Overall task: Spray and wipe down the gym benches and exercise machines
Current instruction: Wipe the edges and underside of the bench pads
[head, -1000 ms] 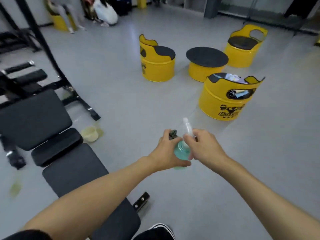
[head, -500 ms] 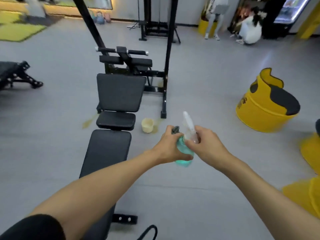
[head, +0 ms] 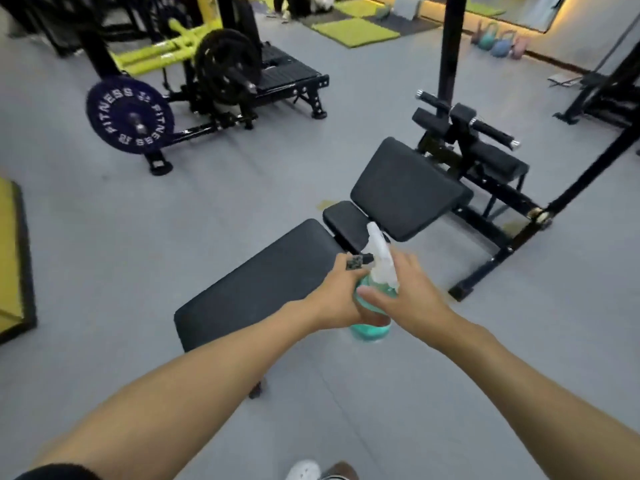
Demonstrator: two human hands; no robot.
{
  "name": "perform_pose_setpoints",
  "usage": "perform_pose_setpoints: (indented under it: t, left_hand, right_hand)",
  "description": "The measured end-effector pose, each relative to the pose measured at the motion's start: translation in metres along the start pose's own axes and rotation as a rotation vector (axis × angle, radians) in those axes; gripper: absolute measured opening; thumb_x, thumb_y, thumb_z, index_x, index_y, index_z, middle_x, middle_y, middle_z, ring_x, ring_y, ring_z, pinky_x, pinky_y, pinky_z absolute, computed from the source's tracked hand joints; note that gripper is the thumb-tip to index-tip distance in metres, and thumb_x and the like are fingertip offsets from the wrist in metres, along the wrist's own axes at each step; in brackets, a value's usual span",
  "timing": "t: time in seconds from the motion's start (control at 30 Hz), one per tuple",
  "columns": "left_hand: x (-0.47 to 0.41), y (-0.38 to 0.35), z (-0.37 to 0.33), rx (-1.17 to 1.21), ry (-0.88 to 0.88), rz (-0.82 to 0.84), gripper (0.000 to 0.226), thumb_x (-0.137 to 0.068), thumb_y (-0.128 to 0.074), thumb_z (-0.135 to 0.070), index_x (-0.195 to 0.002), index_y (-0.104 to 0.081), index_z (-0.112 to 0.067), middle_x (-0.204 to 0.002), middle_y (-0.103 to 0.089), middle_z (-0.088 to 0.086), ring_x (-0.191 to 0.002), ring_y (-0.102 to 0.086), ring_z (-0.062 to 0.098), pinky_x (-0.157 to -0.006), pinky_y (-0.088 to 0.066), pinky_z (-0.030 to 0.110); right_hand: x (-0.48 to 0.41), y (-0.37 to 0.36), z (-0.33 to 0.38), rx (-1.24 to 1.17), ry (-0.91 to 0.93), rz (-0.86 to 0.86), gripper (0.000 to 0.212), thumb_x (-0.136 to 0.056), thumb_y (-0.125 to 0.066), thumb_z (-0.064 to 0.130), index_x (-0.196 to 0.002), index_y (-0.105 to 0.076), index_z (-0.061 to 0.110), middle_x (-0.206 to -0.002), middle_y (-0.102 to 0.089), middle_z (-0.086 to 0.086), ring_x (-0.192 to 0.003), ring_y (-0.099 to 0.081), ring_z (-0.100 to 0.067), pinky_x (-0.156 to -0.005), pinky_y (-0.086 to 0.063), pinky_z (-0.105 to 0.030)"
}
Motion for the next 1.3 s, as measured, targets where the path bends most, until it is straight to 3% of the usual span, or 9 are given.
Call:
perform_pose_setpoints:
  t: [0.17,0.27,0.4,0.47,0.6,0.8,0.97,1.13,1.3]
  left_hand:
    - [-0.010,-0.005,0.017,0.166,0.142,-0.125,0.051,-0.076,-0.086,-0.024,-0.099,-0.048,-0.048,-0.133,-0.043,-0.003,-0.126,-0.047,0.011,-0.105,-0.045,0.026]
    - [-0.027,-0.014,0.040,0.329,0.217,-0.236,0.072,-0.069,-0.090,-0.020,-0.114,-0.039,-0.043,-0.126,-0.056,-0.009,-0.117,-0.059,0.003,-0.098,-0.051,0.026]
    - [-0.037,-0.038,0.083,0.409,0.360,-0.420,0.061,-0.071,-0.091,-0.020,-0.097,-0.044,-0.050,-0.137,-0.044,-0.004,-0.120,-0.058,0.007,-0.102,-0.051,0.031]
    - [-0.038,-0.055,0.123,0.387,0.471,-0.404,0.052,-0.073,-0.089,-0.029,-0.096,-0.048,-0.052,-0.135,-0.038,-0.008,-0.116,-0.058,0.009,-0.102,-0.050,0.030]
    - [-0.031,-0.112,0.244,0.307,0.764,-0.393,0.041,-0.078,-0.083,-0.028,-0.113,-0.064,-0.019,-0.112,-0.042,-0.008,-0.087,-0.062,0.008,-0.072,-0.053,0.012]
    - [-0.024,-0.218,0.416,0.435,0.965,-1.087,0.017,-0.090,-0.060,0.008,-0.080,-0.057,-0.005,-0.077,-0.053,0.010,-0.052,-0.057,0.011,-0.045,-0.046,0.019]
    - [-0.018,-0.259,0.508,0.305,0.973,-1.336,0.012,-0.085,-0.059,0.008,-0.080,-0.062,-0.003,-0.071,-0.055,0.011,-0.052,-0.051,0.020,-0.052,-0.046,0.029]
    - [-0.018,-0.277,0.540,0.096,1.061,-1.231,0.013,-0.084,-0.061,0.001,-0.075,-0.065,-0.007,-0.072,-0.065,0.014,-0.064,-0.064,0.029,-0.060,-0.057,0.036]
    - [-0.042,-0.274,0.516,-0.136,1.085,-1.060,0.010,-0.087,-0.059,0.003,-0.088,-0.066,-0.004,-0.091,-0.061,0.015,-0.077,-0.063,0.027,-0.069,-0.059,0.040]
  right_hand:
    - [-0.053,-0.019,-0.021,-0.062,0.155,0.237,0.070,-0.083,-0.074,0.023,-0.143,-0.039,0.032,-0.131,-0.046,0.013,-0.121,-0.049,-0.002,-0.102,-0.043,-0.029]
    - [-0.090,-0.036,-0.042,-0.052,0.183,0.342,0.051,-0.088,-0.063,0.018,-0.131,-0.044,0.037,-0.114,-0.059,0.017,-0.106,-0.055,0.004,-0.091,-0.048,-0.030]
    - [-0.129,-0.087,-0.076,-0.033,0.231,0.399,0.053,-0.083,-0.058,0.009,-0.125,-0.048,0.039,-0.098,-0.061,0.022,-0.094,-0.056,0.011,-0.073,-0.046,-0.013]
    - [-0.142,-0.122,-0.104,-0.053,0.229,0.463,0.053,-0.080,-0.058,0.008,-0.122,-0.049,0.040,-0.097,-0.062,0.022,-0.094,-0.061,0.002,-0.076,-0.052,-0.021]
    - [-0.160,-0.199,-0.185,0.013,0.318,0.553,0.035,-0.080,-0.057,0.011,-0.100,-0.047,0.038,-0.094,-0.061,0.004,-0.084,-0.058,-0.019,-0.070,-0.049,-0.031]
    - [-0.164,-0.362,-0.317,0.220,0.505,0.720,0.021,-0.082,-0.056,0.019,-0.094,-0.043,0.031,-0.090,-0.051,0.008,-0.082,-0.052,-0.021,-0.070,-0.042,-0.033]
    - [-0.161,-0.462,-0.372,0.190,0.635,0.717,0.016,-0.082,-0.055,0.022,-0.083,-0.041,0.029,-0.093,-0.054,0.002,-0.081,-0.052,-0.023,-0.068,-0.042,-0.034]
    - [-0.164,-0.489,-0.409,0.200,0.742,0.656,0.014,-0.087,-0.055,0.027,-0.096,-0.049,0.017,-0.101,-0.059,-0.005,-0.091,-0.059,-0.029,-0.071,-0.044,-0.035]
    - [-0.194,-0.435,-0.459,0.103,0.626,0.548,0.016,-0.082,-0.055,0.024,-0.075,-0.041,0.023,-0.073,-0.048,0.004,-0.073,-0.051,-0.024,-0.061,-0.037,-0.030]
Point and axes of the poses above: each hand's wrist, its own x-axis away from the middle knuckle, its own y-axis out of the back of the hand, z = x × y, the point moved 1 cm from there along -x, towards the middle knuckle
